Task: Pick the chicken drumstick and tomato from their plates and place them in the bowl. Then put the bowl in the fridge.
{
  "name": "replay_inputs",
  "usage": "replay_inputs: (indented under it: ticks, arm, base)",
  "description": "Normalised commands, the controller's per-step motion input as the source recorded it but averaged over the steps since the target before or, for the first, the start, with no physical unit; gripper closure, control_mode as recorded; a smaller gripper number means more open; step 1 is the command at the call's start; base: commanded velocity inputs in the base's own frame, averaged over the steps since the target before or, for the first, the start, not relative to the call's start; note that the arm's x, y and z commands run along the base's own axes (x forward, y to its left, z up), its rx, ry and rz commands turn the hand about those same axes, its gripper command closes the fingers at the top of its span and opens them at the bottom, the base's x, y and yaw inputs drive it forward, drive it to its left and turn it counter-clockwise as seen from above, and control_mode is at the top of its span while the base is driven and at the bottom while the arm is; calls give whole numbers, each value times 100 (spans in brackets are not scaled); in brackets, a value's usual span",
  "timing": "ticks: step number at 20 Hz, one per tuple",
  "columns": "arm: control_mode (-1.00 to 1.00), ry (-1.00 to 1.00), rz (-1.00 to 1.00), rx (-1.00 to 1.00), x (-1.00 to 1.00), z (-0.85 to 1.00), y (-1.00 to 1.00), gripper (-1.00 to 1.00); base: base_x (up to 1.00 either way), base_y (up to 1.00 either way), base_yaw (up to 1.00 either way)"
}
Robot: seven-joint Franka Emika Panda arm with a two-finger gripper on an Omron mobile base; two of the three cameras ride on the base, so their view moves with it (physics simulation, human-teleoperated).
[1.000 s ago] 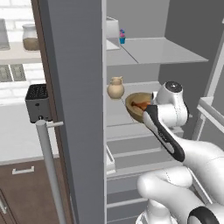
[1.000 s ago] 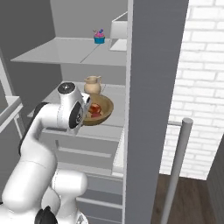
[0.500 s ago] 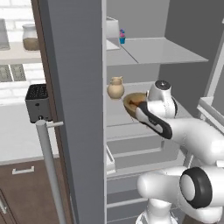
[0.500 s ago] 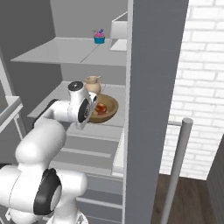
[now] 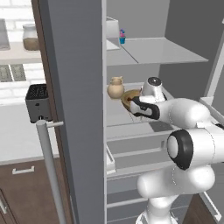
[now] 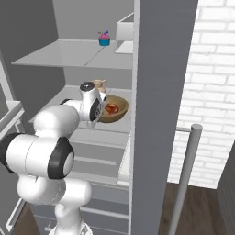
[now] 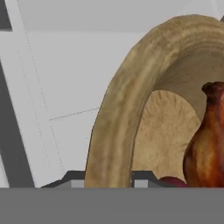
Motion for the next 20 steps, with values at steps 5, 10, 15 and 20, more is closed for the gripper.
replay_inputs:
  ticks: [5,10,15,20]
  arm:
    - [-100,0,0,0,31,-6,0,100]
    - [-100,0,-3,1,4,-5,-5,-100]
    - [-100,-9,-3,1,-22,-30,0,-100]
    - [-100,-24,0,0,-15,-7,1,-100]
  base:
    - [0,0,0]
    - [0,0,0]
    - [0,0,0]
    - [0,0,0]
